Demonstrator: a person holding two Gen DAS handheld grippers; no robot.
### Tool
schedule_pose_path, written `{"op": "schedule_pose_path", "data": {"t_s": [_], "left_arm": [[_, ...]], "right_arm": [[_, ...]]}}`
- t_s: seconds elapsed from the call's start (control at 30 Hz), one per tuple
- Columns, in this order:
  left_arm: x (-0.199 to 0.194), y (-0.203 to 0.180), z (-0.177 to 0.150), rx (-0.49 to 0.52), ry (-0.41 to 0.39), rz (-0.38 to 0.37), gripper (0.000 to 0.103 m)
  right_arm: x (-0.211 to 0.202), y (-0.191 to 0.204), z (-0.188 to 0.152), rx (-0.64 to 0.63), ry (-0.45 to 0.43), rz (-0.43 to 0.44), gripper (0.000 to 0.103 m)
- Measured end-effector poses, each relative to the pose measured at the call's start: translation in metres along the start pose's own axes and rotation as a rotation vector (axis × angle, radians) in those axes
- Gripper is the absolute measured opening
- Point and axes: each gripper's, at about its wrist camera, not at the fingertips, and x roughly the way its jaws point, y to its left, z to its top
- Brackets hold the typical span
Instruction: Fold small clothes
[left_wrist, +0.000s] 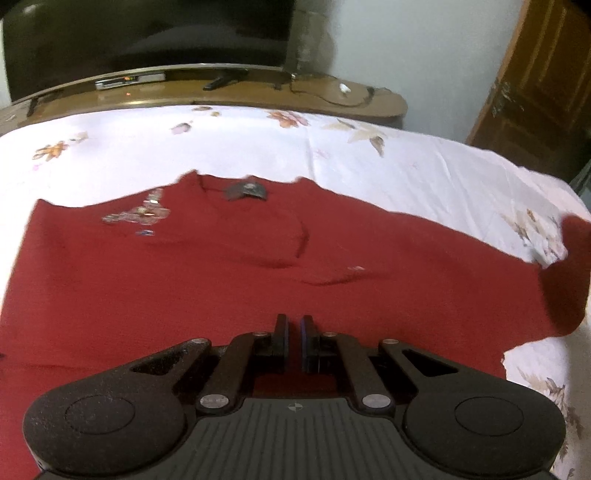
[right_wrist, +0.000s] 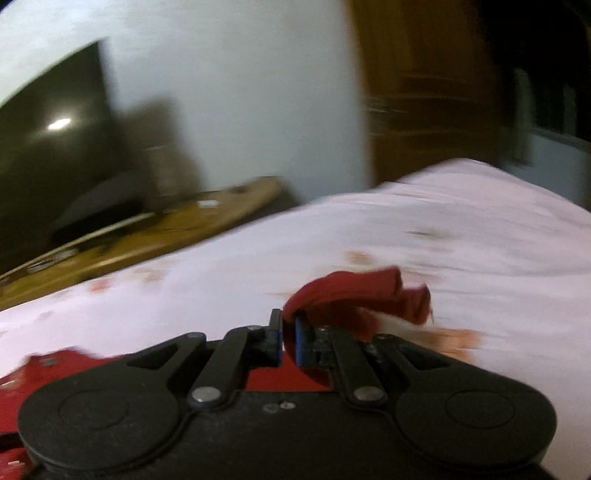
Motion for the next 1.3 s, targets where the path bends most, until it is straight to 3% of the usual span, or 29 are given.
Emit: {"op": "schedule_pose_path", "data": {"t_s": [0.17,0.3,0.37,0.47,0.5,0.6,0.7,0.93,1.07,1.2,1.3], "left_arm": [[-0.014,0.034,-0.002,-0.048,-0.019,0.03,0.004],[-0.019,0.059,-0.007,-0.086,-0.022,0.048,0.004],[-0.02,0.069,-0.009,-0.113,-0.01,0.033,0.004],[-0.019,0.077,-0.011,-0.158,0.006,-0.024,0.004],[-0.019,0.078,-0.011,-0.171,0.012,-0.046,0.004],[-0.015,0.075,-0.011,-0.181,0.029,-0.111,0.004],[-0.01,0.069,-0.012,-0.187,0.045,-0.171,0.004],[0.007,0.055,-0.011,-0.258,0.086,-0.267,0.004],[0.014,0.047,-0.013,-0.273,0.112,-0.246,0.004],[0.01,0.046,-0.014,-0.295,0.068,-0.208,0.004],[0.005,0.04,-0.013,-0.201,0.004,-0.127,0.004]], "right_arm": [[0.001,0.098,-0.017,-0.088,0.049,0.24,0.007],[0.01,0.159,-0.05,-0.166,0.15,0.373,0.009],[0.016,0.181,-0.072,-0.206,0.205,0.406,0.018],[0.019,0.201,-0.097,-0.283,0.269,0.401,0.056],[0.019,0.205,-0.102,-0.294,0.273,0.407,0.067],[0.009,0.202,-0.097,-0.273,0.247,0.445,0.059],[0.002,0.191,-0.088,-0.236,0.208,0.402,0.06],[-0.002,0.159,-0.092,-0.183,0.214,0.349,0.062],[-0.003,0.151,-0.097,-0.178,0.214,0.338,0.062],[-0.002,0.146,-0.098,-0.16,0.219,0.337,0.062],[-0.001,0.146,-0.098,-0.152,0.223,0.342,0.062]]}}
